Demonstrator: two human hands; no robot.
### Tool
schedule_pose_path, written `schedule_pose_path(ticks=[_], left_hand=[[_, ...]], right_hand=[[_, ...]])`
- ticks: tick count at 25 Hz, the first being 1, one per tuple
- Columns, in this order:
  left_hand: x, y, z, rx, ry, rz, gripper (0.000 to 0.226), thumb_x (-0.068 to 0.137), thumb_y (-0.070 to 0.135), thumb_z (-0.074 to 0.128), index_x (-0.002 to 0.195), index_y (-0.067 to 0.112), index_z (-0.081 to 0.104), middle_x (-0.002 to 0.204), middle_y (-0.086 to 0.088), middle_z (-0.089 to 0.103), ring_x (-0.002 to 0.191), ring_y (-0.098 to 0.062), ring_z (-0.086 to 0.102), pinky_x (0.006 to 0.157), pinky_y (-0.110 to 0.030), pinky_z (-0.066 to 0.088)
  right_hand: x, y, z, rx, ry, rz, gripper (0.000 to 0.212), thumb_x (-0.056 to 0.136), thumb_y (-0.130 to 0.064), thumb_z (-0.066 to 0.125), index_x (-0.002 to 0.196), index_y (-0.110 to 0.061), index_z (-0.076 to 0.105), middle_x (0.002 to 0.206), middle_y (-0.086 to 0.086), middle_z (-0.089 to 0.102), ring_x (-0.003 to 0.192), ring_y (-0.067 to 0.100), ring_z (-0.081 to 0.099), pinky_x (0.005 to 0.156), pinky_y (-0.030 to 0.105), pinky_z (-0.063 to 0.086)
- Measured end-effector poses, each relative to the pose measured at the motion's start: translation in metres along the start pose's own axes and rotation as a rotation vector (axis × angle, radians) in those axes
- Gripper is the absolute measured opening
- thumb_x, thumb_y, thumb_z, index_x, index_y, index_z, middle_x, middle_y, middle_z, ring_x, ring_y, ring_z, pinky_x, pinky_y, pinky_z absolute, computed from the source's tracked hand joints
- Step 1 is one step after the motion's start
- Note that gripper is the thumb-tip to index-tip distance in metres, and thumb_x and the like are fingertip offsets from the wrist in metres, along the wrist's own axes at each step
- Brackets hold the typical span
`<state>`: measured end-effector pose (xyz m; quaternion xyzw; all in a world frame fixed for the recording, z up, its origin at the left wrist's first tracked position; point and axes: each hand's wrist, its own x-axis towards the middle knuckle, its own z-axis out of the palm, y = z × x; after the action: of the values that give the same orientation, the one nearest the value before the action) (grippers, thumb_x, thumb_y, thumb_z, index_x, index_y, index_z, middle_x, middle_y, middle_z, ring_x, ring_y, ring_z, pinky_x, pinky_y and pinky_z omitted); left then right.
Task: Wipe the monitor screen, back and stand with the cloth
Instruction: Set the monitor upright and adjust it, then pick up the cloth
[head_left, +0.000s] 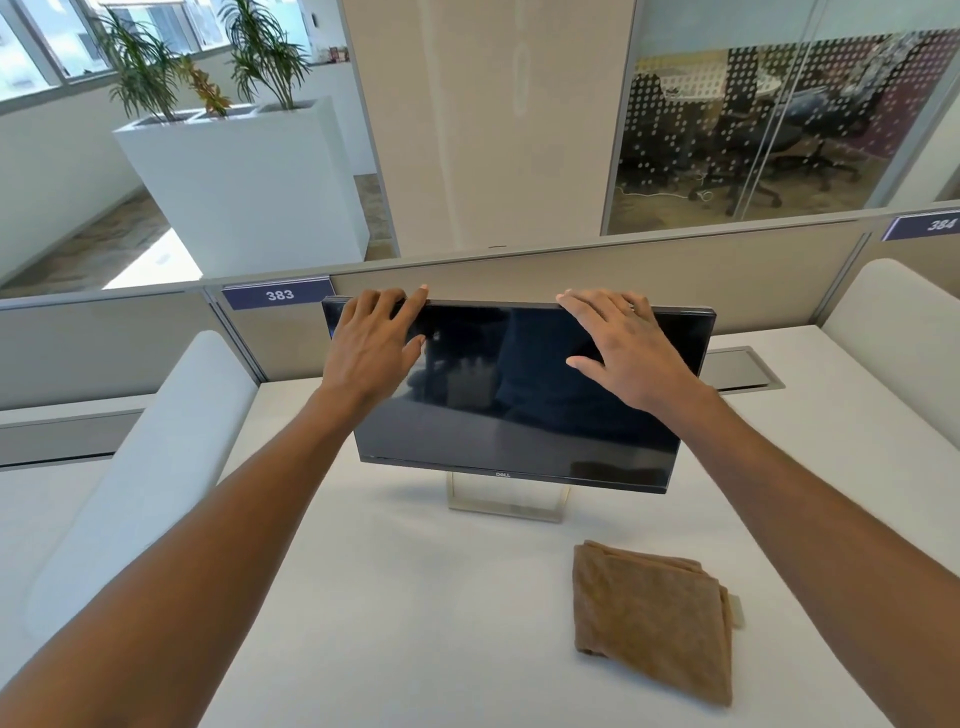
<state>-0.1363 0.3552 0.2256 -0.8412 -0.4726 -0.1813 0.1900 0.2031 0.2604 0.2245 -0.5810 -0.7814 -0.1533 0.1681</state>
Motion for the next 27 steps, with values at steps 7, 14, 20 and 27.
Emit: schedule_pose_path(ticks=[7,14,20,27], left_hand=[[0.000,-0.035,0.011,-0.081,-0.088,0.041,0.082,0.097,0.057,0.062,0.162,0.017,0.030,0.159,-0.013,0.037,0.152,-0.037,0.028,0.128,-0.057,0.016],[-0.003,-0.031,0.009,-0.081,-0.038,0.022,0.082,0.094,0.053,0.068,0.159,0.015,0.035,0.137,-0.014,0.052,0.126,-0.036,0.047,0.119,-0.049,0.030],[-0.015,-0.024,0.007,-0.051,-0.045,-0.029,0.081,0.096,0.058,0.062,0.161,0.019,0.032,0.141,-0.013,0.050,0.129,-0.035,0.045,0.119,-0.051,0.031],[-0.026,-0.010,0.004,-0.039,-0.020,-0.084,0.080,0.097,0.057,0.064,0.160,0.019,0.033,0.140,-0.013,0.051,0.129,-0.035,0.044,0.119,-0.051,0.031]], right_hand=[[-0.002,-0.036,0.021,-0.237,0.014,0.210,0.101,0.084,-0.052,0.081,0.160,-0.011,0.030,0.157,0.017,0.041,0.148,0.037,0.038,0.127,0.055,0.024],[0.002,-0.024,0.032,-0.285,0.039,0.170,0.102,0.083,-0.049,0.082,0.161,-0.012,0.028,0.157,0.017,0.041,0.151,0.037,0.035,0.127,0.058,0.015],[0.009,-0.012,0.030,-0.218,0.033,0.127,0.098,0.084,-0.042,0.084,0.159,-0.011,0.029,0.155,0.017,0.042,0.151,0.037,0.034,0.129,0.059,0.014],[0.011,-0.002,0.027,-0.136,0.019,0.082,0.096,0.084,-0.038,0.084,0.159,-0.011,0.031,0.158,0.016,0.040,0.153,0.037,0.031,0.130,0.057,0.010]])
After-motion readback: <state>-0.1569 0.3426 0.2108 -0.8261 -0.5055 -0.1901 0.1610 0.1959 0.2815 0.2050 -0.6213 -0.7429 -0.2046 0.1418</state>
